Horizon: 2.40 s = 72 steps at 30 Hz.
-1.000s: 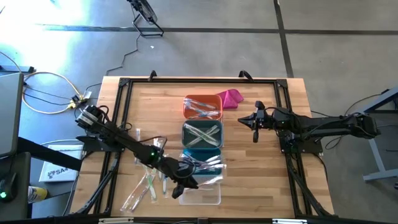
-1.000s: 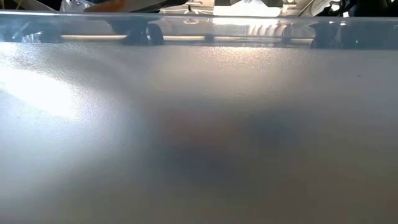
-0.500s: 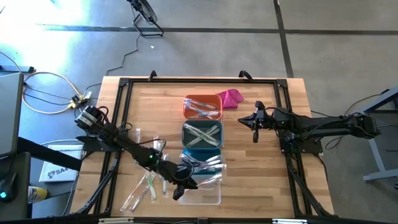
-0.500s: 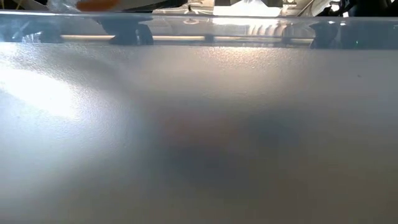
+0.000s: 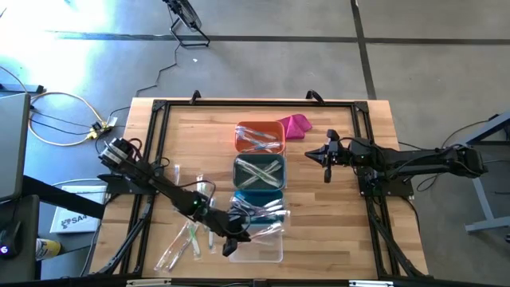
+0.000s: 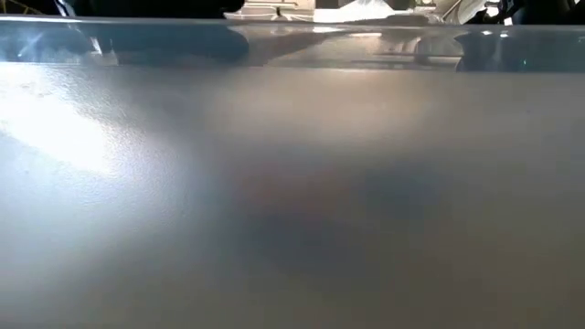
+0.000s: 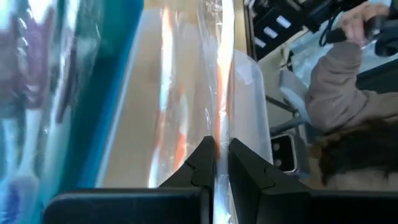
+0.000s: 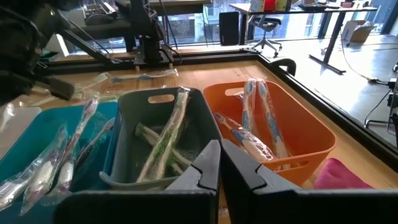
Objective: Pick & Place Toothbrushes
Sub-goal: Put the orange toothbrush into the transparent bin, then put the green toothbrush into the green bin
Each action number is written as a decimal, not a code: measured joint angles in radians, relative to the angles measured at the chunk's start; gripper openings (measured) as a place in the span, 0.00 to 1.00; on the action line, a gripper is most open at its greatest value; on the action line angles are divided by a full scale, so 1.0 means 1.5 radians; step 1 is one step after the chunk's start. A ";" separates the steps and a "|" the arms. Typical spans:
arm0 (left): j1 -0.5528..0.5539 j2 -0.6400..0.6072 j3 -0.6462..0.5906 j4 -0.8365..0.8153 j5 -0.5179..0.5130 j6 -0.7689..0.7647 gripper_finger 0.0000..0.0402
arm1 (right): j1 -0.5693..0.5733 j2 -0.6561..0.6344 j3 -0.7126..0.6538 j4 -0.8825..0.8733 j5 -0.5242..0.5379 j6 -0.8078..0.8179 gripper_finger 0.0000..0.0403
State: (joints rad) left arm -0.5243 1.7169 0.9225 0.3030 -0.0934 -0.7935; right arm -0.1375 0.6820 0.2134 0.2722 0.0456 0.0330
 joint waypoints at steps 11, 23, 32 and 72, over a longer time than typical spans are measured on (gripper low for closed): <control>0.000 0.023 0.001 0.048 0.022 -0.003 0.05 | 0.000 0.000 0.000 -0.005 0.000 0.000 0.01; 0.000 0.023 0.001 0.031 0.022 -0.005 0.21 | 0.000 0.000 0.000 -0.006 0.000 0.000 0.01; 0.000 0.023 0.001 0.025 0.021 -0.005 0.28 | 0.000 0.000 0.000 -0.006 0.000 0.000 0.01; 0.053 -0.228 0.001 -0.554 0.147 -0.269 0.28 | 0.000 0.000 0.000 -0.007 0.000 0.000 0.01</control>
State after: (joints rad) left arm -0.4454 1.3743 0.9245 -0.5286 0.1272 -1.1966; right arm -0.1379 0.6819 0.2134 0.2611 0.0460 0.0330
